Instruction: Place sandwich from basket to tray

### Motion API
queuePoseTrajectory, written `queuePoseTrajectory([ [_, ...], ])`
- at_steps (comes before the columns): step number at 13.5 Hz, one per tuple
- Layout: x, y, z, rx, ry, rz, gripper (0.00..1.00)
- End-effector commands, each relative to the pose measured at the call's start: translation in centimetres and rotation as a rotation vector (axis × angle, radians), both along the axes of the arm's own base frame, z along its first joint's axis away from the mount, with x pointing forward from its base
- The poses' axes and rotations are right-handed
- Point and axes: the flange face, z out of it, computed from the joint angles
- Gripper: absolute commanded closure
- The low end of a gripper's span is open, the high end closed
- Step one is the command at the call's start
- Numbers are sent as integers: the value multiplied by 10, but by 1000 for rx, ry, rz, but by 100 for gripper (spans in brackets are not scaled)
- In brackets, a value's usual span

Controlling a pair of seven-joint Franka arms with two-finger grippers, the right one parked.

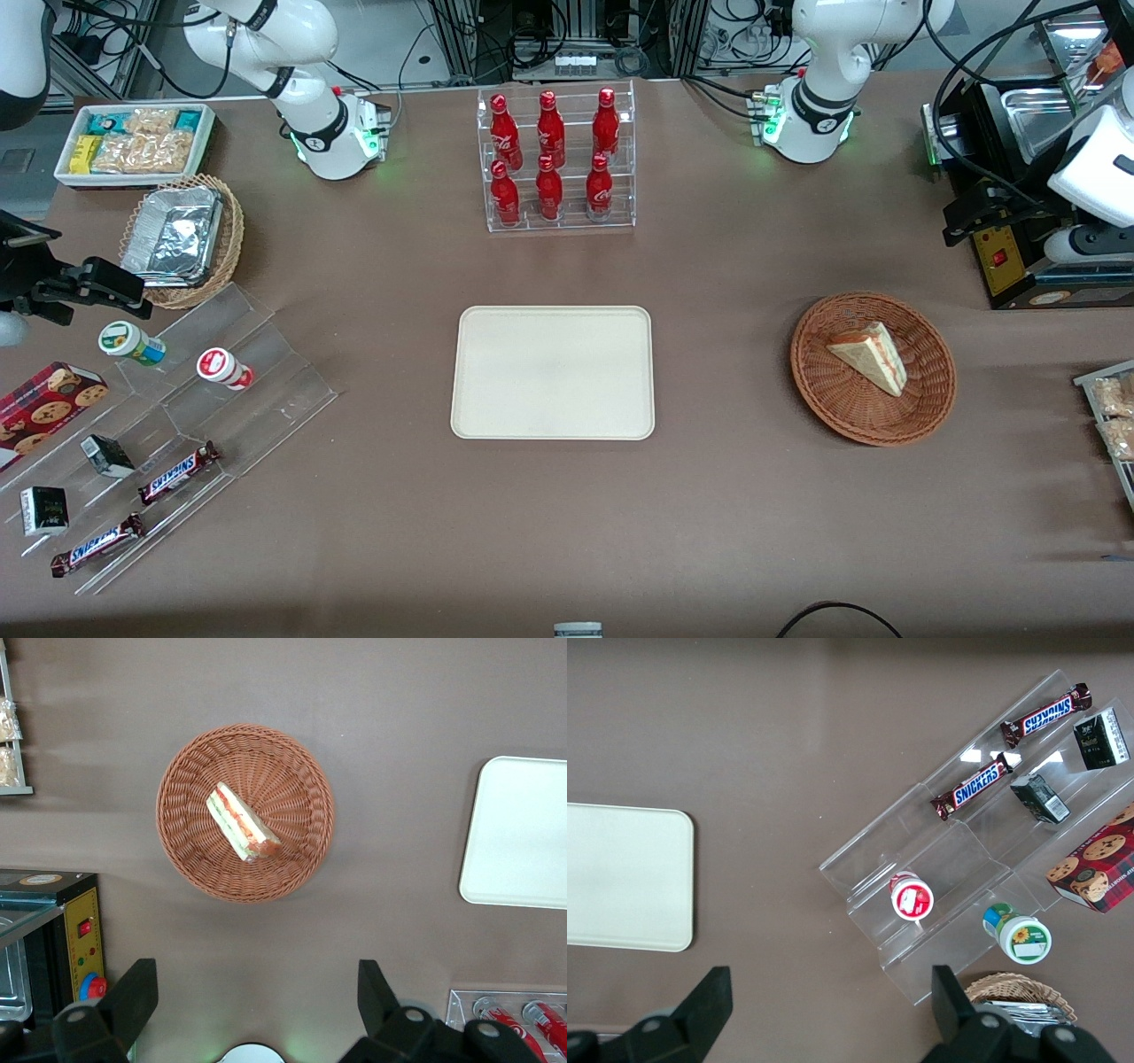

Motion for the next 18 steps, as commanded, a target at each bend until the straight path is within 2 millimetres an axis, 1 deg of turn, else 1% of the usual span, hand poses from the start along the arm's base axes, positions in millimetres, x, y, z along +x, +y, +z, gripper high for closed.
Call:
queuePoseTrajectory([
  [1,5,14,-7,17,17,21,0],
  [2,9,25,-17,19,34,42,0],
  [6,11,59,-37,23,62,109,0],
  [8,13,72,-56,28,68,190,0],
  [9,14,73,-70,37,78,250,0],
  [11,15,73,-101,44,89,309,0],
  [12,15,74,-112,48,94,341,0],
  [13,15,80,-123,55,97,408,0],
  [15,19,83,-159,62,79,493,0],
  [18,16,83,-215,52,20,559,0],
])
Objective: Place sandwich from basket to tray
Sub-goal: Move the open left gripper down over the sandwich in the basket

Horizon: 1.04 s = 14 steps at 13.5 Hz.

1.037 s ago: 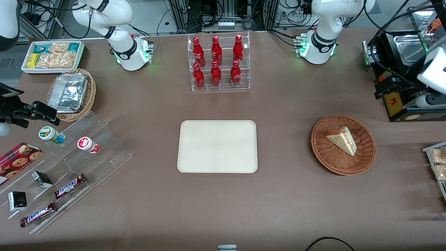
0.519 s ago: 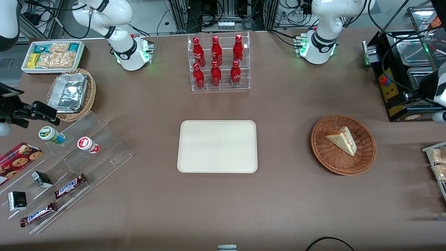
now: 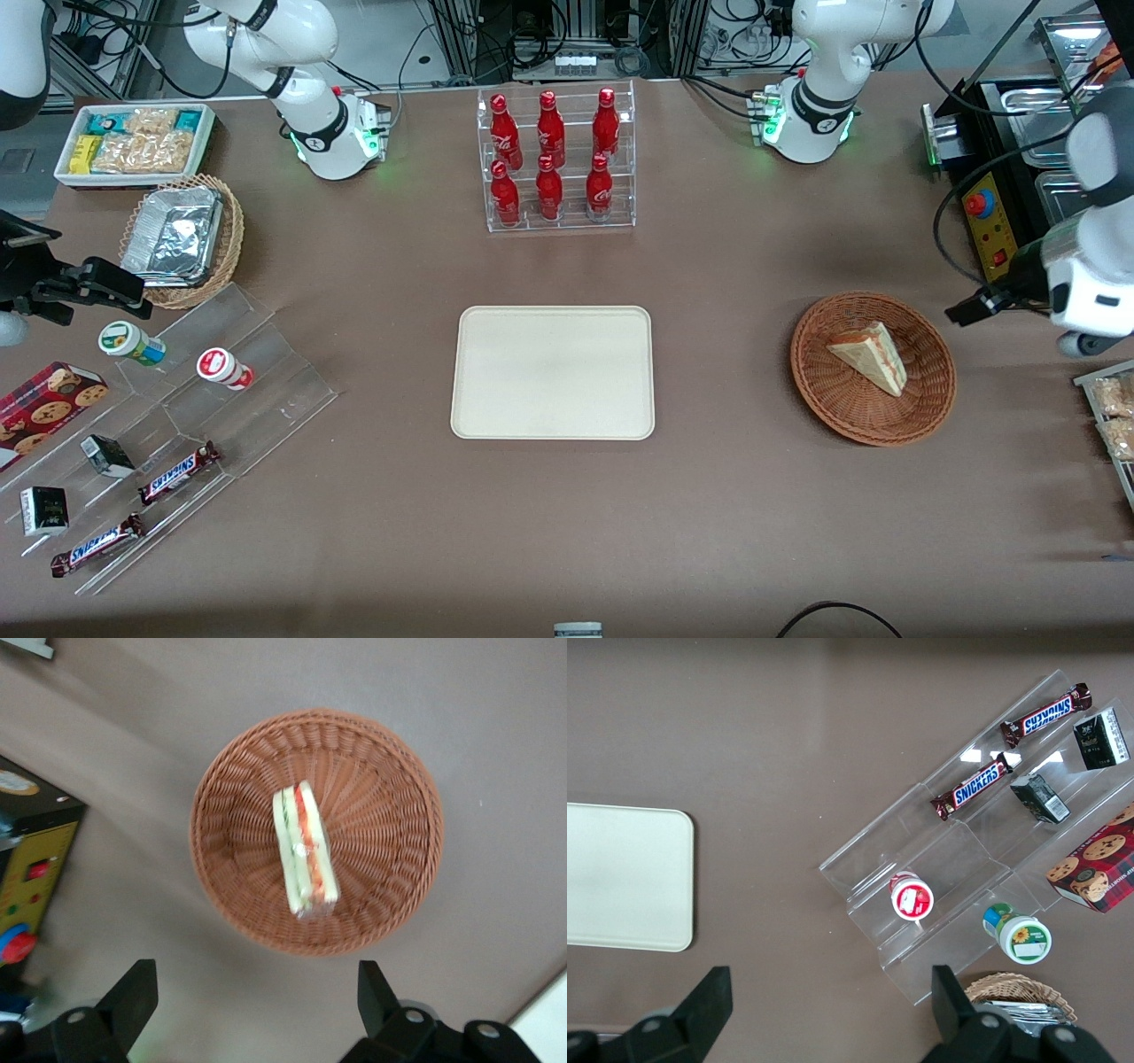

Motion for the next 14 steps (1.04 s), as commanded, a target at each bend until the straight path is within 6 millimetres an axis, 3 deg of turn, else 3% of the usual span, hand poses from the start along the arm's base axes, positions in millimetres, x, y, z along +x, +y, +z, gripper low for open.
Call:
queuePoseTrajectory([
  [1,-12,1,-44,18,-45,68,0],
  [10,-11,-4,-173,32,-100,273,0],
  [14,-11,-6,-200,35,-102,309,0],
])
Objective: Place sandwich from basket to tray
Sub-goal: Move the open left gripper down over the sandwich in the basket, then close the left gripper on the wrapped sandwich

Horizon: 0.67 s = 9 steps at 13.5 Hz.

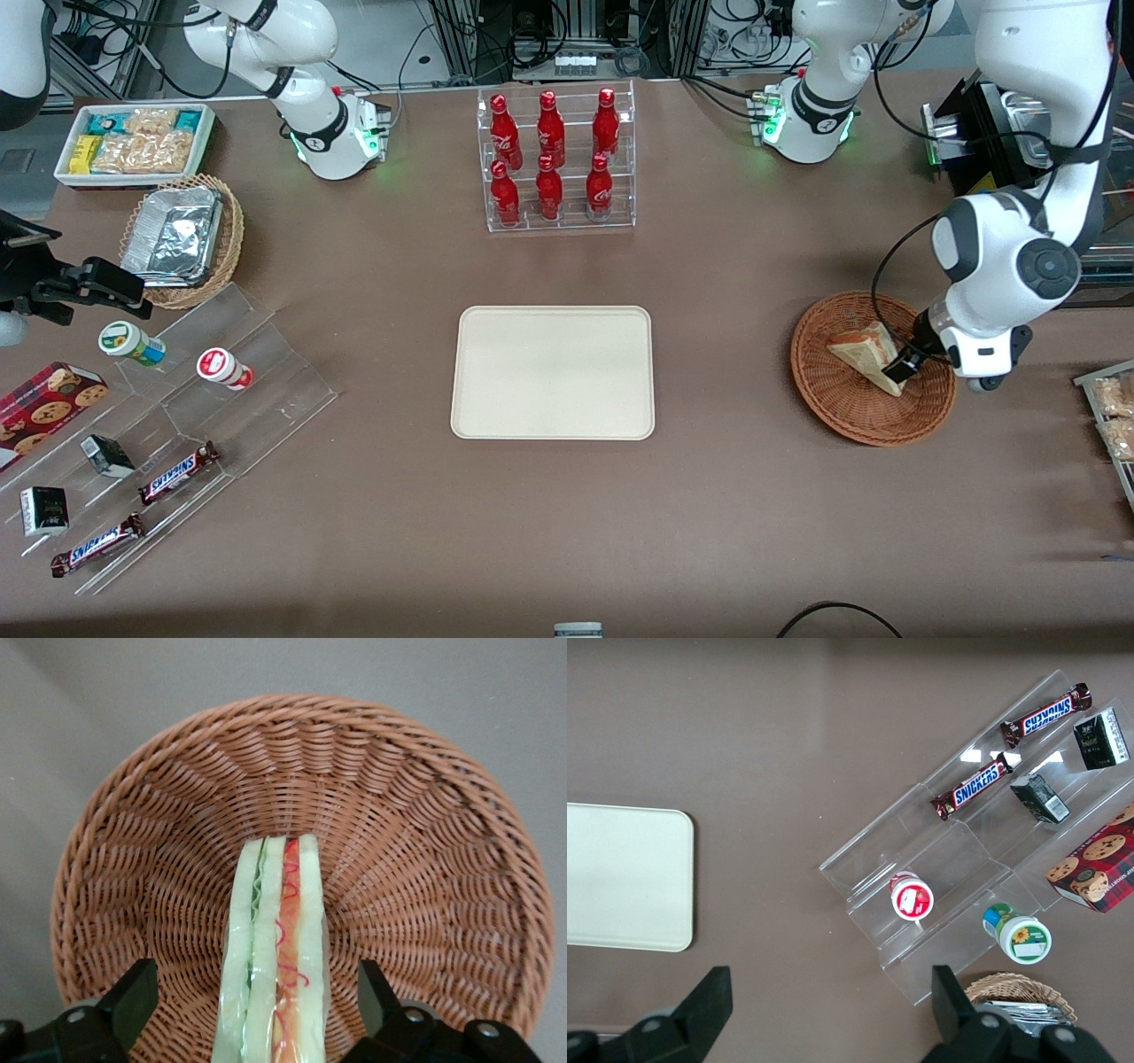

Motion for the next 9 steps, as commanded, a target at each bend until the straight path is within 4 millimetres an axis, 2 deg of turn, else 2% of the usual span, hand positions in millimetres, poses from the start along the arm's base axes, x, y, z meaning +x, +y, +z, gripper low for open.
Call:
queuePoseTrajectory([
  [1,1,-5,-7,0,-16,40,0],
  [4,-7,-8,-28,1,20,62,0],
  [6,-6,-11,-32,3,24,117,0],
  [7,-7,-13,-35,4,30,120,4],
  [9,-8,-14,-35,3,33,120,23],
])
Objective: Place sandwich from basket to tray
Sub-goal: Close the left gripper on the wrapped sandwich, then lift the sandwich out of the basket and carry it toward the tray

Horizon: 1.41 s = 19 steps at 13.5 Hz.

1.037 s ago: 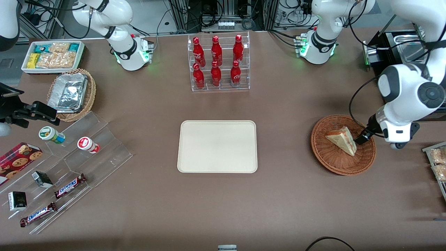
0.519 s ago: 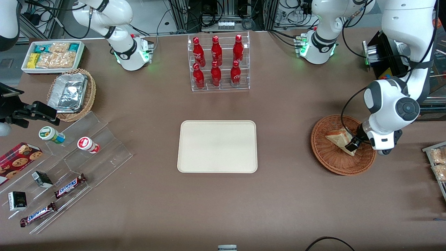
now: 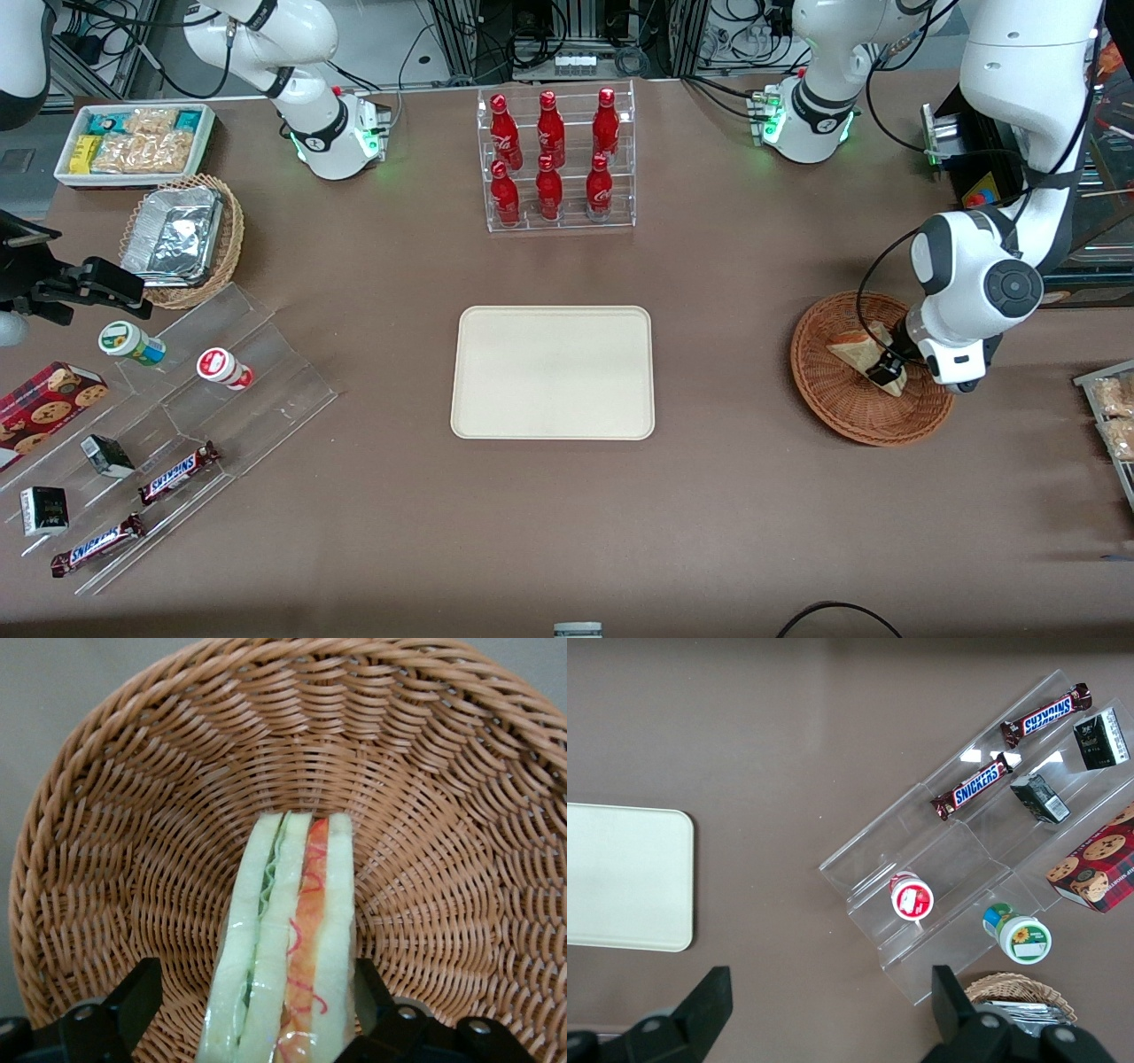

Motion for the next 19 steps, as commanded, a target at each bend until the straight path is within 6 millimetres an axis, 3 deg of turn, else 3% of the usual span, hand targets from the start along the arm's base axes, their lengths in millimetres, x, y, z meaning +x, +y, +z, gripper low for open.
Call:
queuePoseTrajectory([
  [1,-1,-6,-1,-2,-12,14,39],
  [4,0,-6,4,-3,-12,-4,50],
  [5,0,-5,5,-3,-13,-2,61],
  [6,1,-4,9,-3,-9,-1,64],
  [9,16,-11,52,-5,2,-16,65],
  [11,40,-54,92,-3,14,-118,66],
  [14,70,-99,145,-12,33,-181,66],
  [16,72,-147,156,-22,9,-264,66],
  [19,75,-219,144,-35,7,-416,64],
])
